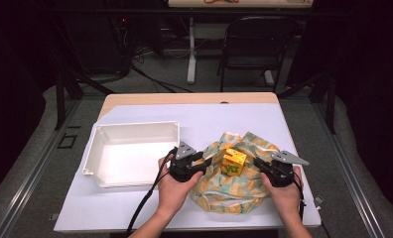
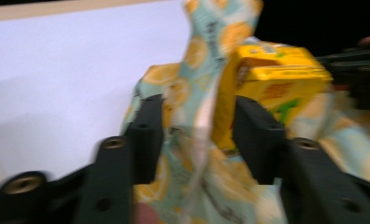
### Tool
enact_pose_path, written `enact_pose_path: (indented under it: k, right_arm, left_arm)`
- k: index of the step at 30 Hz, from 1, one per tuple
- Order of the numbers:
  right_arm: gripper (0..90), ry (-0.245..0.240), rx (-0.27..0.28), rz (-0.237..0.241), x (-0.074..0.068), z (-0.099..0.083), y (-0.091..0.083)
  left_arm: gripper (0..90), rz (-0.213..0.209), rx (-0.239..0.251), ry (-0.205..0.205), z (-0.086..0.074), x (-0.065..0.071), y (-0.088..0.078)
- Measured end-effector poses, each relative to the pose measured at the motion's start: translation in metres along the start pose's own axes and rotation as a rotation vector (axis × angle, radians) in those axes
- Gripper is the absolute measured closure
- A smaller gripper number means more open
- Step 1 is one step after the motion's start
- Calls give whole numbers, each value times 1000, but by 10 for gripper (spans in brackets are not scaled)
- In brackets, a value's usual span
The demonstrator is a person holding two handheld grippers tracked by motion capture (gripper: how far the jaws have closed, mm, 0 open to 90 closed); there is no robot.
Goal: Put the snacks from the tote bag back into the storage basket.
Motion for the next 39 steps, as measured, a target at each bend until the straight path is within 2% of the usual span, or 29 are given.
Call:
enact_pose_path:
  k: [2, 3, 4, 5, 7, 9, 11, 12, 13, 14, 15, 17, 19, 20, 21, 23, 24, 26, 27, 30, 32, 33, 34, 35, 36, 37, 38, 39]
  right_arm:
    - [900, 3, 10, 0, 0, 1, 0]
    - [900, -1, 8, 1, 1, 0, -1]
    - [900, -1, 8, 1, 1, 0, -1]
    - [900, -3, -7, -9, 5, -2, 0]
    - [900, -2, -16, -11, 7, -3, 1]
    - [899, 27, -57, -21, 14, -11, 4]
    - [899, 37, -86, -28, 19, -16, 6]
    - [899, 37, -86, -28, 19, -16, 6]
    - [899, 49, -90, -32, 20, -18, 7]
    - [899, 49, -90, -32, 20, -18, 7]
    - [900, 42, -108, -36, 20, -20, 8]
    - [900, 27, -136, -46, 20, -24, 9]
    - [899, 21, -179, -56, 23, -31, 11]
    - [899, 21, -179, -56, 23, -31, 11]
    - [897, 46, -213, -41, 24, -40, 15]
    - [886, 74, -222, -28, 26, -39, 14]
    - [886, 74, -222, -28, 26, -39, 14]
    - [796, 52, -198, -10, 24, -35, 10]
    - [749, 47, -176, -4, 23, -32, 8]
    - [619, 24, -96, 6, 22, -16, 0]
    - [486, -1, -24, 13, 19, -3, -7]
    - [441, -23, -12, 5, 19, 2, -12]
    - [441, -23, -12, 5, 19, 2, -12]
    - [372, -60, 34, 35, 13, 15, -21]
    - [372, -60, 34, 35, 13, 15, -21]
    - [349, -70, 68, 62, 8, 24, -27]
    - [349, -70, 68, 62, 8, 24, -27]
    - [330, -75, 89, 116, 1, 31, -30]
  left_arm:
    - [803, 20, -42, -23, -5, -4, 6]
    - [846, 20, -42, -23, -5, -4, 6]
    - [846, 25, -64, -28, -9, -6, 8]
    - [878, 31, -119, -14, -18, -6, 11]
    - [881, 41, -134, 1, -23, -5, 13]
    - [885, 54, -174, 14, -38, -1, 17]
    - [885, 66, -190, 23, -48, 1, 19]
    - [885, 66, -190, 23, -48, 1, 19]
    - [885, 79, -201, 28, -59, 3, 23]
    - [885, 79, -201, 28, -59, 3, 23]
    - [885, 79, -216, 36, -67, 3, 24]
    - [885, 77, -195, 38, -70, 3, 21]
    - [886, 75, -196, 38, -70, 2, 20]
    - [886, 75, -196, 38, -70, 2, 20]
    - [885, 70, -198, 34, -70, 1, 18]
    - [874, 66, -201, 39, -70, 0, 16]
    - [874, 59, -195, 29, -70, 1, 15]
    - [811, 34, -153, -10, -64, 2, 9]
    - [774, 23, -133, -17, -61, 4, 6]
    - [639, 17, -75, -14, -48, 7, -2]
    - [571, 1, -47, -18, -38, 8, -9]
    - [537, -4, -30, -21, -33, 9, -12]
    - [520, -4, -30, -21, -33, 9, -12]
    - [505, -12, 2, -8, -25, 7, -19]
    - [493, -12, 2, -8, -25, 7, -19]
    - [475, -13, 33, 3, -19, 4, -26]
    - [465, -13, 33, 3, -19, 4, -26]
    - [458, -37, 61, -4, -13, 2, -33]
Point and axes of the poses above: each handheld gripper's, and its own axes: y roughly forward along the jaws, z roughly out of its top, x roughly to its right, the point moved 8 cm from there along y, roughly forward along the jaws, and after that the axes turned 11 degrees about x, right-handed, at the moved point
